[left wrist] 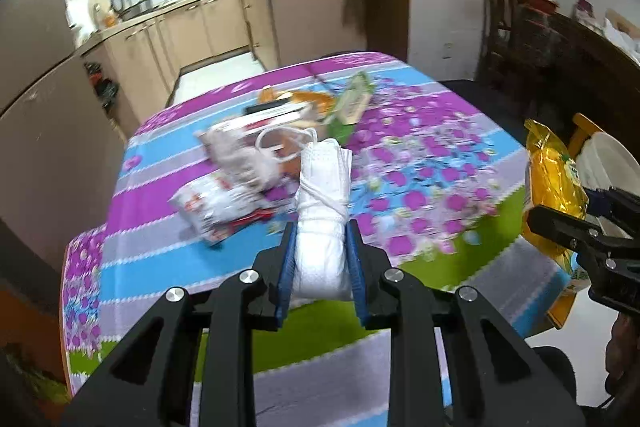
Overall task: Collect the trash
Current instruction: 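Carry the white bundle and yellow bag over the white bucket with both tools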
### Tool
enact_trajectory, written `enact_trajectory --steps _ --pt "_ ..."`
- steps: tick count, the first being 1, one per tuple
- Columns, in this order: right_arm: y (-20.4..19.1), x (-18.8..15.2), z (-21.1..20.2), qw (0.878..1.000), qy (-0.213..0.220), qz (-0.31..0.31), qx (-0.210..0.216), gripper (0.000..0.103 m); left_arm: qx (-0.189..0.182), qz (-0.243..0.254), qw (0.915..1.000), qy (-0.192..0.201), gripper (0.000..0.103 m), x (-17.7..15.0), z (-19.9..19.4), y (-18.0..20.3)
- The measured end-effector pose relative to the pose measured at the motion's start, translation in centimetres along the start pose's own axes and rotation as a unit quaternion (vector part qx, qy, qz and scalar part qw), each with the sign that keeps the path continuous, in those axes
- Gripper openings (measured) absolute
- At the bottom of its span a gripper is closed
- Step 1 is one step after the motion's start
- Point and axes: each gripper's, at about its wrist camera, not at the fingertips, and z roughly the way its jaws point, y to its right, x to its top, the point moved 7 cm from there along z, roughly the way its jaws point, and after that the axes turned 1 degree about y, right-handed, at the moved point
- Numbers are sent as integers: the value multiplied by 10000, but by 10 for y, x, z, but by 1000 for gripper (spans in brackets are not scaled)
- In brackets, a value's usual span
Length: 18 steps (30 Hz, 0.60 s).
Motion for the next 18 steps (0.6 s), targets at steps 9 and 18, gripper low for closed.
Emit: enact_trajectory --steps 9,18 --pt "64 8 -51 9984 184 97 -518 58 -340 553 9978 124 23 25 3 73" --pt "152 3 -108 9904 338 430 -1273 58 -968 1154 9884 184 23 48 10 172"
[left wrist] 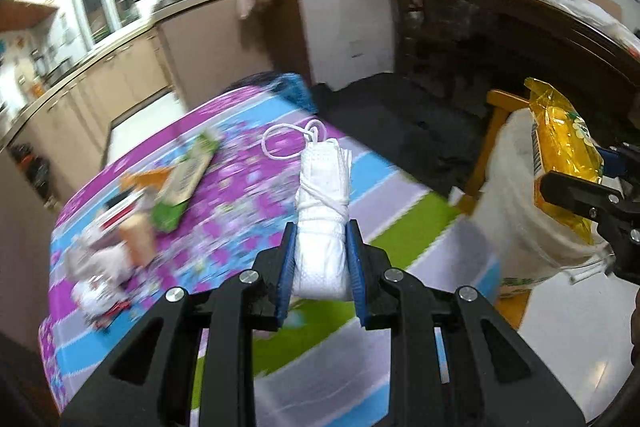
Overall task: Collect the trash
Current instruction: 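Carry the white bundle and yellow bag over the white bucket with both tools, then open both tools to drop the bundle and yellow bag into the bucket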
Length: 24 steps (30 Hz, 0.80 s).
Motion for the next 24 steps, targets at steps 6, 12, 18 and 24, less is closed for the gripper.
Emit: enact_trajectory --steps 6,12,18,24 --pt "71 -1 -23 9981 12 308 -524 58 -611 513 9968 55 23 38 15 69" --pt "149 1 -46 9938 -193 568 -938 58 -1409 1043 9845 -110 23 66 35 145" --pt "220 -13 -45 9853 -878 904 -1157 58 -2120 1584 9633 -459 23 78 53 213" --pt "258 -28 -36 9761 -1509 1143 -1065 58 -2293 1888 9516 -791 23 90 74 242"
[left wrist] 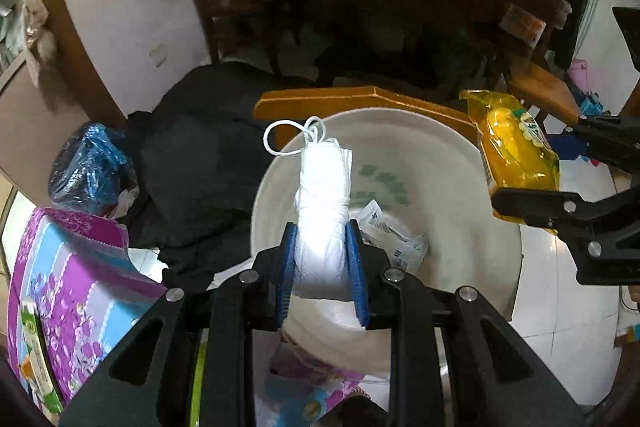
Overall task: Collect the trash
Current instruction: 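Open both tools to drop the bundle and yellow bag into the bucket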
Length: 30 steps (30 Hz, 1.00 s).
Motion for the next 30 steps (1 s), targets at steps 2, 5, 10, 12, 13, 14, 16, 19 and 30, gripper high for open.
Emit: enact_trajectory --steps 2,5,10,12,13,14,16,19,30 --pt "2 -3 6 9998 -180 2 103 58 -131 83 9998 -152 23 2 10 4" --pt "-5 -4 18 9989 -411 -97 192 58 -160 286 9988 -369 23 -7 25 11" --pt "-14 -6 39 9969 -710 -169 293 58 -126 331 9981 -500 23 -10 34 11" --pt "-21 -7 45 9965 -761 -151 313 58 -65 339 9979 -540 23 -7 37 11" --pt "-22 -7 46 9963 -786 -120 316 58 -18 324 9980 -549 23 -6 39 10" --pt "-22 -7 48 9963 -810 -69 294 58 25 306 9980 -551 23 -4 39 11" --pt "-23 -6 53 9962 -835 -20 263 58 77 246 9981 -556 23 -2 39 9" --pt "-23 -6 57 9959 -884 -8 189 58 176 227 9981 -550 25 0 42 8" --pt "-22 -1 70 9956 -910 141 -166 67 275 136 9981 -541 38 0 46 3"
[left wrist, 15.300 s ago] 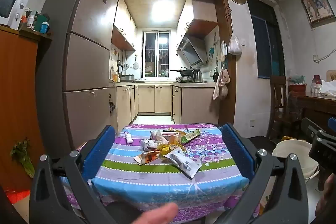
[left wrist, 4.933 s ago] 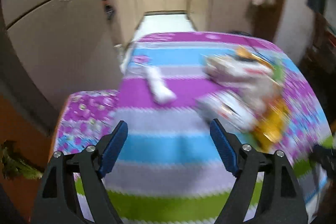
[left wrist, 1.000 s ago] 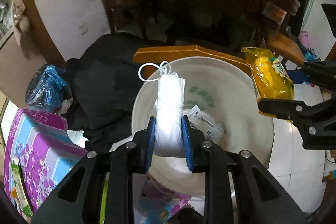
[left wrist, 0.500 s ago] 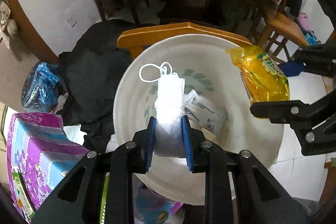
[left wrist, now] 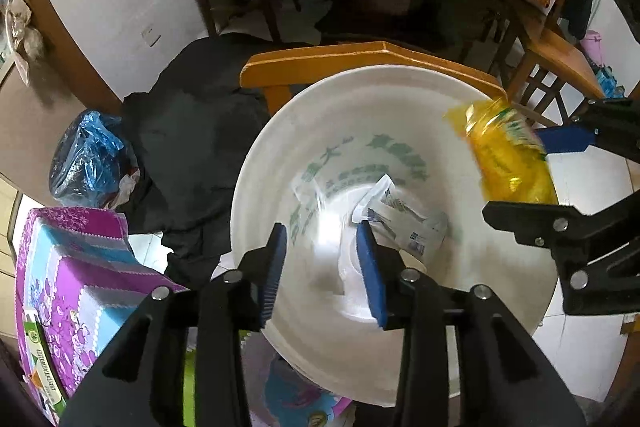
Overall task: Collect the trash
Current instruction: 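Open both tools to drop the bundle and yellow bag into the bucket, then move both tools back toward the table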
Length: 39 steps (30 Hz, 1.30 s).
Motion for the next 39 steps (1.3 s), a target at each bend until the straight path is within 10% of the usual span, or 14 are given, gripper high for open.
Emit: enact_trajectory --steps 27,39 --pt "5 -1 -2 9997 55 -48 -212 67 102 -85 9997 213 42 -2 -11 -3" --pt "-5 -10 -7 9988 337 23 -362 67 685 -380 9933 846 47 -16 -47 -18"
